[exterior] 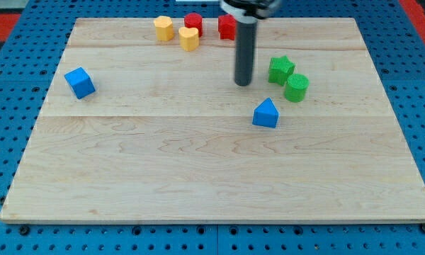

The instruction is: Push the blue triangle to the center of the board

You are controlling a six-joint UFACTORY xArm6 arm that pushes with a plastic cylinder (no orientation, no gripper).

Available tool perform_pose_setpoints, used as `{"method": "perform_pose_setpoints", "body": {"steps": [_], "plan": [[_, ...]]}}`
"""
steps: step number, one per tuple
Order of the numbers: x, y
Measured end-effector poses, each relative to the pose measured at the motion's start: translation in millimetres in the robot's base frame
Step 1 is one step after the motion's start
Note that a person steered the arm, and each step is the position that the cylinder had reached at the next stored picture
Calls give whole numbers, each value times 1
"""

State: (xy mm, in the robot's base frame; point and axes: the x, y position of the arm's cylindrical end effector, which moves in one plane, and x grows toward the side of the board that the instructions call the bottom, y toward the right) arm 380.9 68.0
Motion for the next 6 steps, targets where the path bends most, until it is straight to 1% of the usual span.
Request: {"method": "perform_pose_setpoints", "body": {"steps": [1, 2, 3, 4, 5, 6], "plan": [[29, 5], [38, 22], [60, 61], [75, 76], [85, 10], [85, -55]]}}
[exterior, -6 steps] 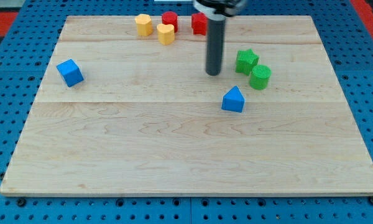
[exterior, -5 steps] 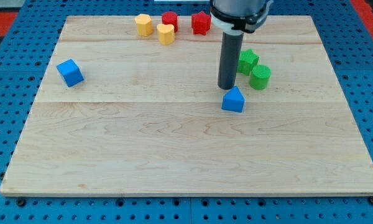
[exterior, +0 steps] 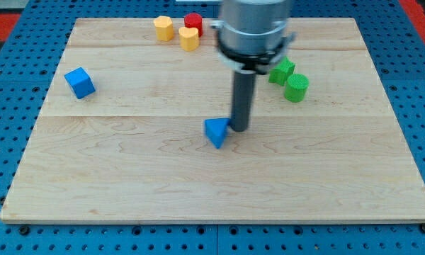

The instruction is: Push the blue triangle to the center of the board

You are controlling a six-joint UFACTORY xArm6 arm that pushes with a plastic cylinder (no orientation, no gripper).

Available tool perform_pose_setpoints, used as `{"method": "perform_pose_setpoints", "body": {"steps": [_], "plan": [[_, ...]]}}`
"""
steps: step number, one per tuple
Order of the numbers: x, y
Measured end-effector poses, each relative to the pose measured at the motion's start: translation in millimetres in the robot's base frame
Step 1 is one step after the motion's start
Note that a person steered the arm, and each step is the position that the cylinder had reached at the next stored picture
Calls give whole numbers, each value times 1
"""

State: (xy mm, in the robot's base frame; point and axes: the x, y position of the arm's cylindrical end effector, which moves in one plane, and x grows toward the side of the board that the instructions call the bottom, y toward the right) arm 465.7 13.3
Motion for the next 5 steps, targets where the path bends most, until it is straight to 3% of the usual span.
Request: {"method": "perform_pose_setpoints", "body": {"steps": [2, 5], "plan": [[27, 25], [34, -171]]}}
